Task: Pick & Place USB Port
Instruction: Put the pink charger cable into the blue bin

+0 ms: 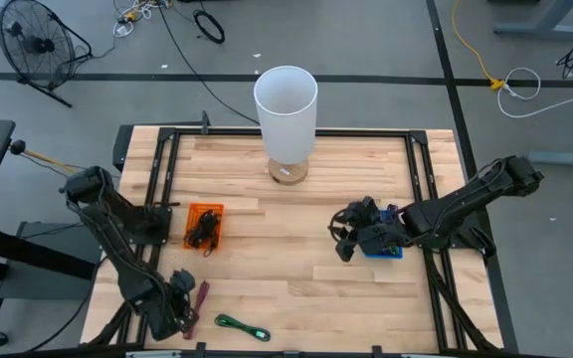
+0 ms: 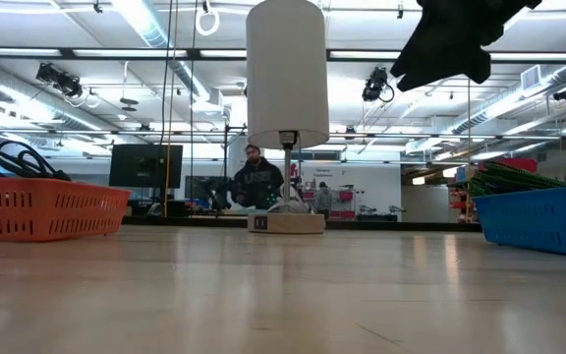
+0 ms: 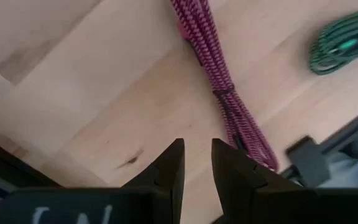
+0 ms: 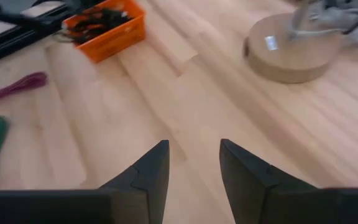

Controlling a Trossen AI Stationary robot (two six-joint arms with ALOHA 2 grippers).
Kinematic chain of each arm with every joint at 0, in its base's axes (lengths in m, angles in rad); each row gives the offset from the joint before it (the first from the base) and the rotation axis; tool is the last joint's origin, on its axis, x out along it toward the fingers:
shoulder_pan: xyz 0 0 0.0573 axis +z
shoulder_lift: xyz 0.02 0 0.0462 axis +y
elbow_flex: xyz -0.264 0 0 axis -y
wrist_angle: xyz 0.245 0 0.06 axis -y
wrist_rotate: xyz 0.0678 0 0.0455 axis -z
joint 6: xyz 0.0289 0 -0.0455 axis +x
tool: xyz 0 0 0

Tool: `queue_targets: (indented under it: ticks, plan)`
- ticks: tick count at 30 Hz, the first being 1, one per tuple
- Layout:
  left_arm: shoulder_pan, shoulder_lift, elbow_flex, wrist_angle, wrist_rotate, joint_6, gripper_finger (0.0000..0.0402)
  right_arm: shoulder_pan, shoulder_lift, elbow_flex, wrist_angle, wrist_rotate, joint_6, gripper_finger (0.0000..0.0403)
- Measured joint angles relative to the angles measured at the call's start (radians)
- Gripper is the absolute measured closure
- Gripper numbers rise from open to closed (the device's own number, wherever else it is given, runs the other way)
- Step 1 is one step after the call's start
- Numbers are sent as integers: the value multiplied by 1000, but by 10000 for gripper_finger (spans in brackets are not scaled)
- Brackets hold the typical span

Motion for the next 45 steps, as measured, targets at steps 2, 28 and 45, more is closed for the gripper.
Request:
queue_targets:
  ticks: [2, 28, 45]
  plan:
    - [0, 25, 0, 9, 7, -2, 318, 5, 16, 0, 28, -17, -8, 262]
    - [24, 173, 1, 110, -106, -128, 200, 4, 43, 0, 126, -23, -43, 262]
    - [51, 205, 10, 78, -86, 75, 374, 4, 43, 0, 129, -22, -43, 262]
